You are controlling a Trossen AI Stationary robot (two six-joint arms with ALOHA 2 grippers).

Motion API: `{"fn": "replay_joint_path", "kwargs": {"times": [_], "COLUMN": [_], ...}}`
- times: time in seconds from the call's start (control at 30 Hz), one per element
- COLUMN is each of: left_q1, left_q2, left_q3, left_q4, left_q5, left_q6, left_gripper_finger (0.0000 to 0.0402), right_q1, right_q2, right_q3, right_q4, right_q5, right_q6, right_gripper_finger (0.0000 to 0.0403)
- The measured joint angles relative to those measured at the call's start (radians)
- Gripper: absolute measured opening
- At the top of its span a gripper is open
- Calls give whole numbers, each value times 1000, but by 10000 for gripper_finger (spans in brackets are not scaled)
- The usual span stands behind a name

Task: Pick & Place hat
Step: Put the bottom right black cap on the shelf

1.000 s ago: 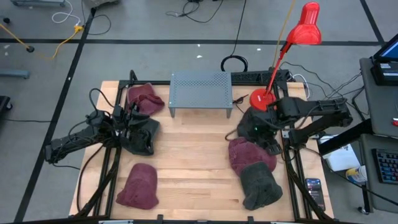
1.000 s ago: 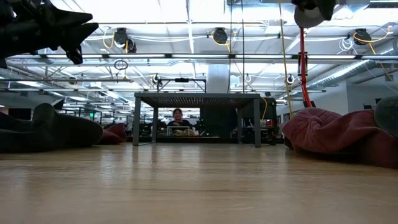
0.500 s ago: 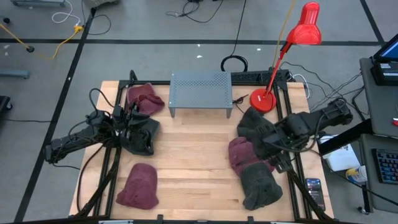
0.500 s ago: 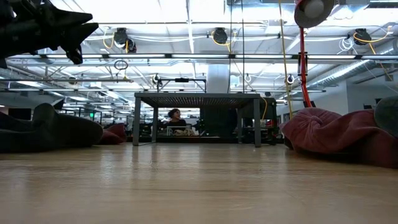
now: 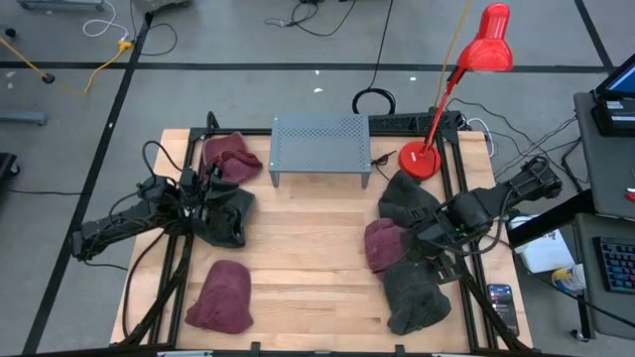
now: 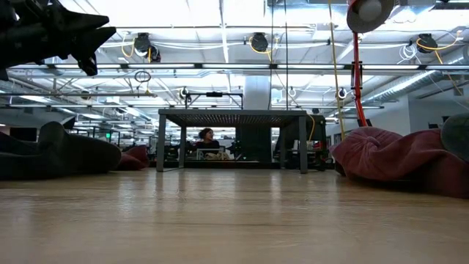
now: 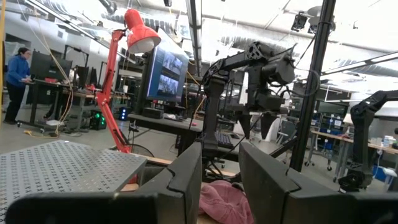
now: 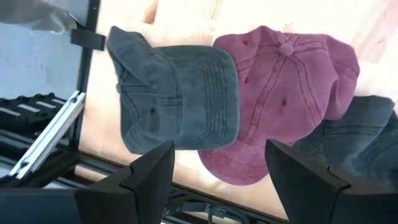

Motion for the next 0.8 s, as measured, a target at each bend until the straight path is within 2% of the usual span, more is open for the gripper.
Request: {"fn": "replay_joint_path", "kwargs": {"times": [0.8], "left_q1": [0], "left_q2": [0], "left_q3": [0], "left_q4": [0], "left_q5": [0], "left_q6": [0], "left_gripper_finger": [113], "right_q1": [-9], "right_q2": [0], "right_q3": [-464], "right_q4": [400], "right_q5": [-1], "right_q6": [11], "right_gripper_finger": [247]}}
